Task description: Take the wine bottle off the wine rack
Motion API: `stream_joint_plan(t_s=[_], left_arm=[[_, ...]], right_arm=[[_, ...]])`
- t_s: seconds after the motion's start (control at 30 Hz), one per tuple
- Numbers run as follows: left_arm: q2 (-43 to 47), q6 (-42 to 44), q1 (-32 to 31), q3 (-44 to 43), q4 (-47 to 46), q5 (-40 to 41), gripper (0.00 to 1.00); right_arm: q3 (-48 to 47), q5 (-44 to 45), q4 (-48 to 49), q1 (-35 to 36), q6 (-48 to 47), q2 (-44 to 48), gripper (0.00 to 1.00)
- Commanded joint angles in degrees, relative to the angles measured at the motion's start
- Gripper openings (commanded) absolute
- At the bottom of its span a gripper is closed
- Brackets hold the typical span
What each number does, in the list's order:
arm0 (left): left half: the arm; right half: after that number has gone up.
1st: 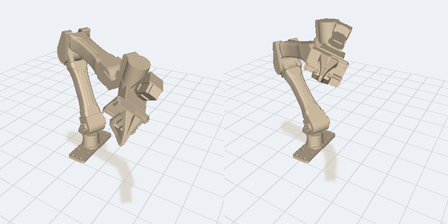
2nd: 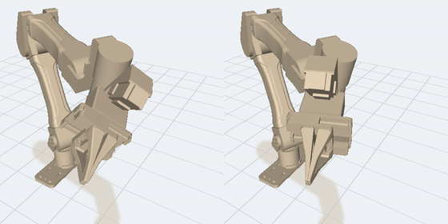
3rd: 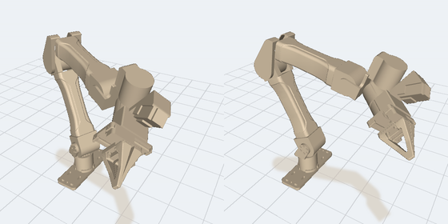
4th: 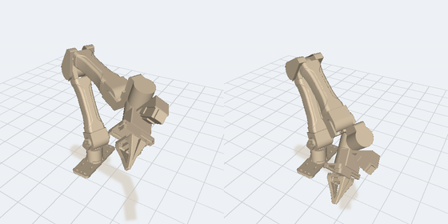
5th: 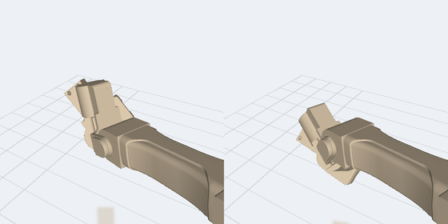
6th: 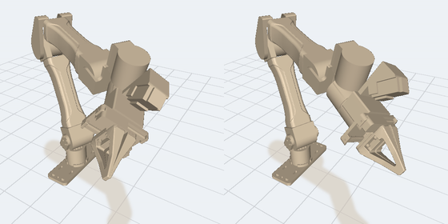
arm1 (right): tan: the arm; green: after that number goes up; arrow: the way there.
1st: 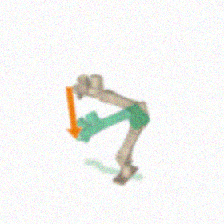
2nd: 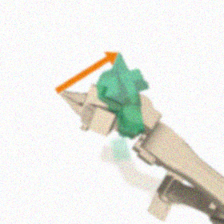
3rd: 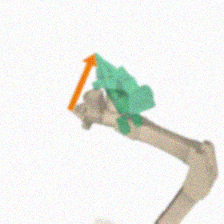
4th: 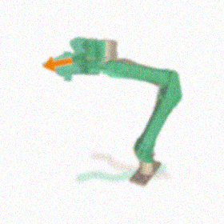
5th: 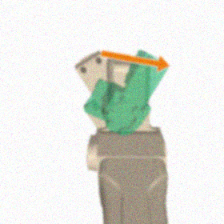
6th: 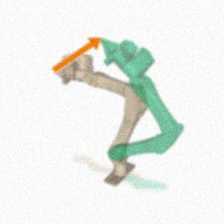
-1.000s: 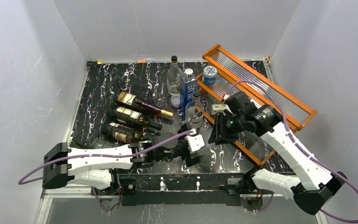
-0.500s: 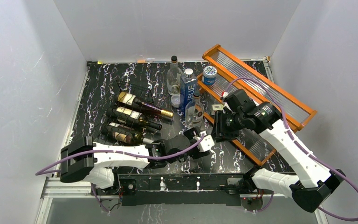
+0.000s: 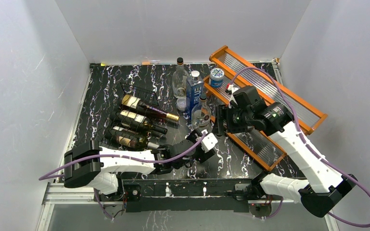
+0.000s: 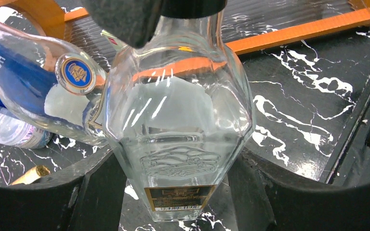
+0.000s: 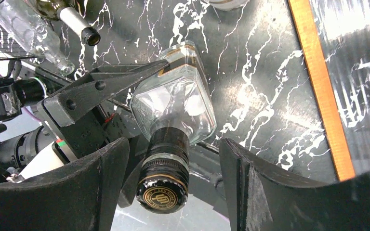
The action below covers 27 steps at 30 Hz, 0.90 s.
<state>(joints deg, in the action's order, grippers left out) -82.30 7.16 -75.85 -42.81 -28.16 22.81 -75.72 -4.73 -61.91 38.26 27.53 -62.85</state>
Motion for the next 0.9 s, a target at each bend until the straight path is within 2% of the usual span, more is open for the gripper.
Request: stream_joint_plan(t_s=[0.0,0.13,0.33,0.4,0.47,0.53,0.6,0.63,0.7,0.87], left_arm=[[1.8,-4.4,0.0,-0.1,-4.5,2.7,0.08],[2.4,-5.0,0.0,-0.1,-3.7,3.3,0.08],[3.5,-6.4,0.0,-0.1,-1.7,3.2,0.08],[3.6,-7.0,0.0,0.1,-0.8,3.2,0.12],[5.5,-8.2,0.0,0.2,0.7,3.8,0.26],[7.1,-10.4,0.0,0.1,2.9,4.4,0.53],[9.2,-11.8,0.0,0.1,5.3,3.8,0.79],[10.2,-12.4,0.0,0.1,6.9,3.1,0.86],[12.5,-14.3,0.1,-0.9,11.4,2.5,0.97],[16.3,-19.4,1.5,-4.8,26.9,2.8,0.98]], right_arm=[[-1.5,0.7,3.5,0.0,-4.7,-0.1,0.79],[0.4,-0.9,5.3,0.0,-5.6,0.2,0.76],[2.5,-5.3,9.6,0.0,-6.1,0.4,0.53],[3.0,-5.7,10.9,0.0,-6.1,0.6,0.45],[2.9,-5.5,11.8,0.0,-6.4,0.4,0.33],[2.2,-4.4,12.3,0.1,-6.7,0.1,0.18],[1.0,-2.1,12.8,0.0,-7.4,-0.3,0.12],[0.1,-0.7,12.5,0.0,-7.9,-0.6,0.1],[-2.6,2.1,11.3,0.0,-9.1,-1.5,0.07],[-6.6,7.9,10.6,0.0,-12.8,-3.7,0.0]])
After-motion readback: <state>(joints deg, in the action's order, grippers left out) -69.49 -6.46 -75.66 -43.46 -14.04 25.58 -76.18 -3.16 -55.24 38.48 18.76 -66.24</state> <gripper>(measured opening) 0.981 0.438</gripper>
